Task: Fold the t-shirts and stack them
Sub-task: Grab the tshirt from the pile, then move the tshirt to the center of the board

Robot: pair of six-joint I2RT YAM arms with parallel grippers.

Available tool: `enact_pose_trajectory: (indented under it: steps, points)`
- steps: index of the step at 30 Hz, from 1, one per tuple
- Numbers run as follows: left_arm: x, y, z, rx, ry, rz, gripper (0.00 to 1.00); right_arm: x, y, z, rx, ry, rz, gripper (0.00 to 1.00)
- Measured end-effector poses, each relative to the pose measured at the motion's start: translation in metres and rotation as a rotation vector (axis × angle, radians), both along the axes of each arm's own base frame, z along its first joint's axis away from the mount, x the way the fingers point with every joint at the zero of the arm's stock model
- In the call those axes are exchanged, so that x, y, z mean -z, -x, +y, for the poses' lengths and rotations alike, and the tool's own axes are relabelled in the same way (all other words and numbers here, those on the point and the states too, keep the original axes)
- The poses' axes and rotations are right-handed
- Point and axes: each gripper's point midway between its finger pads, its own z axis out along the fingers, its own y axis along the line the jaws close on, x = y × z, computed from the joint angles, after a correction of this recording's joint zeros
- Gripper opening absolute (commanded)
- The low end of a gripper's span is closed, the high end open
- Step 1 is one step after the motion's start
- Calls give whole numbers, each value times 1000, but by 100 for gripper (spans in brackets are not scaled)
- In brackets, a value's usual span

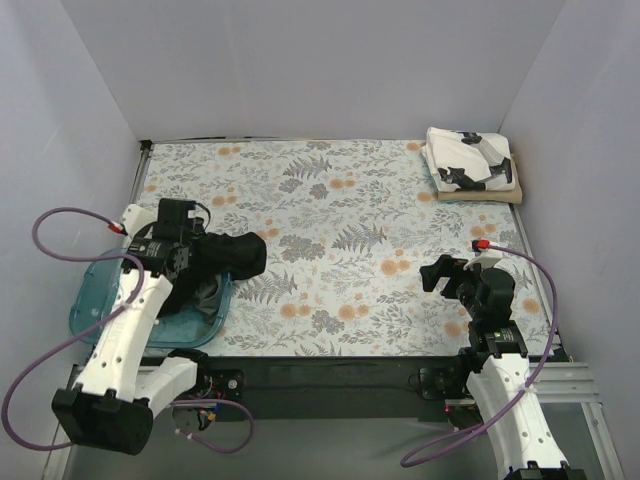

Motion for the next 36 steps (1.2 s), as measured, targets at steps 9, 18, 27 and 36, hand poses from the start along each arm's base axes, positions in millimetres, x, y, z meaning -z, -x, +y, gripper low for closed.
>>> enact_pose_trajectory:
  steps: [9, 18, 27, 36]
  points:
    - [-175, 28, 12, 8, 13, -513, 0, -1, 0, -1, 4, 1, -4, 98]
    - [-317, 60, 8, 109, -6, -897, 0, -1, -1, -3, 14, 5, -4, 98]
    - [-367, 19, -58, 446, 76, -1031, 0, 0, -1, -4, 23, 9, -4, 98]
    - [-339, -68, -147, 808, 281, -938, 0, 0, -2, -8, 42, 16, -3, 98]
